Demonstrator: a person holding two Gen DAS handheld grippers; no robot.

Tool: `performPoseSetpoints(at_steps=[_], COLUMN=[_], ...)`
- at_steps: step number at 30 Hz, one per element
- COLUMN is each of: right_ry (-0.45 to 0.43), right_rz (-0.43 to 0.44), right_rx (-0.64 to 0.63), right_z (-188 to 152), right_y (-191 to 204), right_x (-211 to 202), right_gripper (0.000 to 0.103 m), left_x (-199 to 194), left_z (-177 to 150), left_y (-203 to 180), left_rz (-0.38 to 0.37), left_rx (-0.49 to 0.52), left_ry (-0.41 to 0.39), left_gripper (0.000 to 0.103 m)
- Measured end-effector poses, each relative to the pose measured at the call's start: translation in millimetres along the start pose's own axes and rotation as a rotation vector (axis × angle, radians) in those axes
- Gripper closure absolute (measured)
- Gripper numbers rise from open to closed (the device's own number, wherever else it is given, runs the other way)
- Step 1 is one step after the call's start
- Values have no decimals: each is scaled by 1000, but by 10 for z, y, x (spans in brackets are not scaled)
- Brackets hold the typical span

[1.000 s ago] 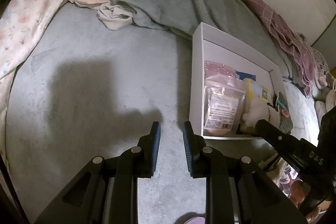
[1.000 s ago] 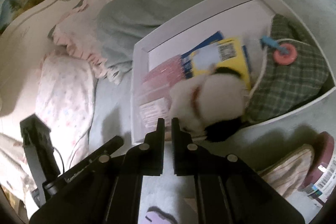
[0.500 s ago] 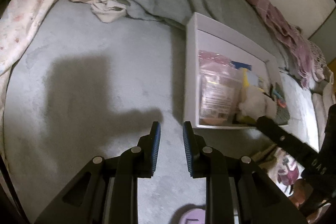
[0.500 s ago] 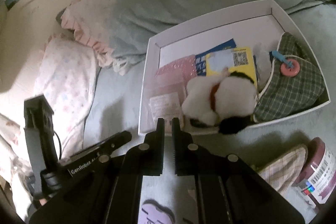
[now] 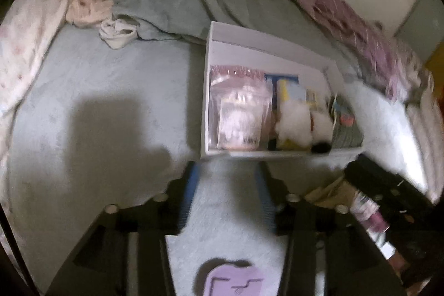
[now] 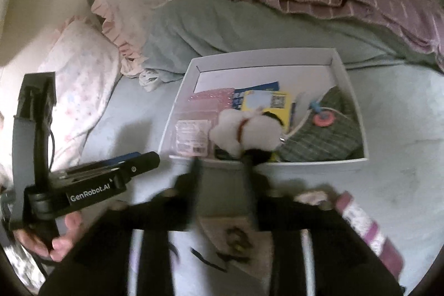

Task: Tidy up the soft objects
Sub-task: 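Withdraw the right gripper from the box toward the lavender case, then grasp the lavender plastic case on the bed with the left gripper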

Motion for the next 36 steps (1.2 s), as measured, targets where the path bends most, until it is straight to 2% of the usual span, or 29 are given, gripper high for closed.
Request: performPoseSetpoints(at_steps=[1,4,9,13,16,21,23,26,27,28,31,33,36], right_ry=[-15,-40,-48,-57,-33,-24,-10,64,87,121,182,200,207], right_rz=[-7,-24,-20,18,26,-45,-18,56,82,122,173,180,140], right_rx=[-26,-113,-211,-232,-254,-347,-359,-334,-312,-278,-240,-225,-253], right_z=[-53,-220,-572,-831,-1032,-1285,-1360,-1427,-1439,-1461,-1521,-1563,-1652], right_y=[-11,-10,34,137,257,526,632,748,762,772,808,823,892], right_x=[-63,-197,-366,-459,-440,-390,-363,-284,-264,-237,-196,-176,-129], right_gripper=[47,43,33,24,24,24,24,24,27,36,45,49,58], left_x=[-14,-56,-188,-296,-357,-386,-388,-440,-476,-520,-588,-623,-641], left_z=[-67,-342,-670,-810,-901,-1151,-1270,-1418,-1447,-1475,-1509,-1537,-1548], left_y=[-31,-19,173,194,237,405,490,595,614,635,662,685,708], left_rz=[17,52,16,9,43,69,78,82,78,74,83,93,90], left_rx=[25,59,-38,-32,-12,-20,-28,-40,-45,-51,-54,-55,-63], left_ry=[-4,18,10,9,8,58,87,107,105,108,112,113,109], left_gripper=[58,58,58,58,58,58,58,58,58,58,58,58,58])
Point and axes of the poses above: each gripper's, at about its wrist camera, not at the fingertips, and x roughly the way its jaws point, y to its left, z to its top, the point moved 2 cm from there along x, roughly the way its jaws point, and after that the axes turned 6 degrees about -y, right-handed, at the moved point
